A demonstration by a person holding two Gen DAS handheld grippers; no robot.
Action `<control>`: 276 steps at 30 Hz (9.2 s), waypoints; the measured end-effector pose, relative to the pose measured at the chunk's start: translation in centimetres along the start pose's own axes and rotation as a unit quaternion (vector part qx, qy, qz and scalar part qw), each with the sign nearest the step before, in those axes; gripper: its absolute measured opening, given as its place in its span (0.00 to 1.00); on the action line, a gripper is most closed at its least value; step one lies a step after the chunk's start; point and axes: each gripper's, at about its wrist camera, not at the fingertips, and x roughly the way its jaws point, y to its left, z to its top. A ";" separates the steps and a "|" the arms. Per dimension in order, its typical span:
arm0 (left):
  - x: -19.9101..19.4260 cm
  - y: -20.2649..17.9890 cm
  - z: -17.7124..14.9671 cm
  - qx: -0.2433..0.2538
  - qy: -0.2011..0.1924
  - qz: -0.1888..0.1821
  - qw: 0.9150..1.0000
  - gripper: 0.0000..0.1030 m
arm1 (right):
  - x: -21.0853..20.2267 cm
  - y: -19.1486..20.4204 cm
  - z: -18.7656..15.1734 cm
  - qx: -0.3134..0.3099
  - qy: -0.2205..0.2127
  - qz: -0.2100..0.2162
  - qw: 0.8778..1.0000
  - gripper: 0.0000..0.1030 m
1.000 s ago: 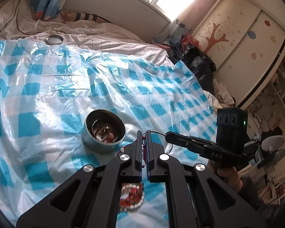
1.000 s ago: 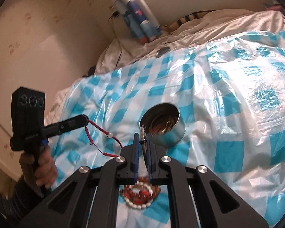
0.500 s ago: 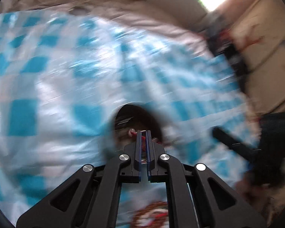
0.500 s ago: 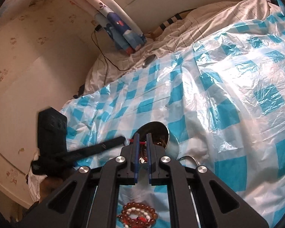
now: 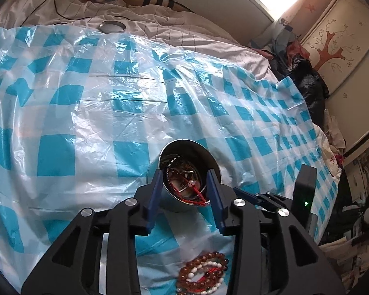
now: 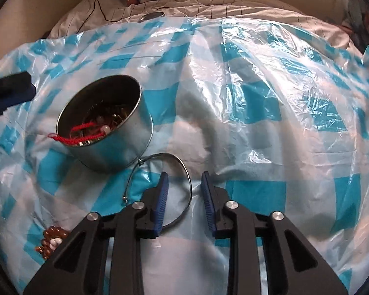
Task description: Organize jewelry
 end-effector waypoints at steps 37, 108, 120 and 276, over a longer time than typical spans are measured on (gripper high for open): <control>-2.5 0.8 -0.9 -0.023 -0.012 -0.002 1.000 0.49 | -4.4 3.5 2.8 0.005 -0.086 0.031 0.996 0.58; -1.6 3.9 -6.7 -0.042 0.067 -0.018 0.997 0.10 | -8.5 2.7 -3.8 -0.014 -0.018 0.149 0.989 0.79; 0.8 5.8 -8.3 -0.043 0.119 0.026 0.992 0.10 | -5.8 9.9 -7.4 -0.189 0.019 0.116 0.975 0.46; -1.7 -0.1 -10.2 0.138 0.098 0.104 0.980 0.66 | -4.6 6.3 -4.1 -0.075 -0.001 0.069 0.995 0.77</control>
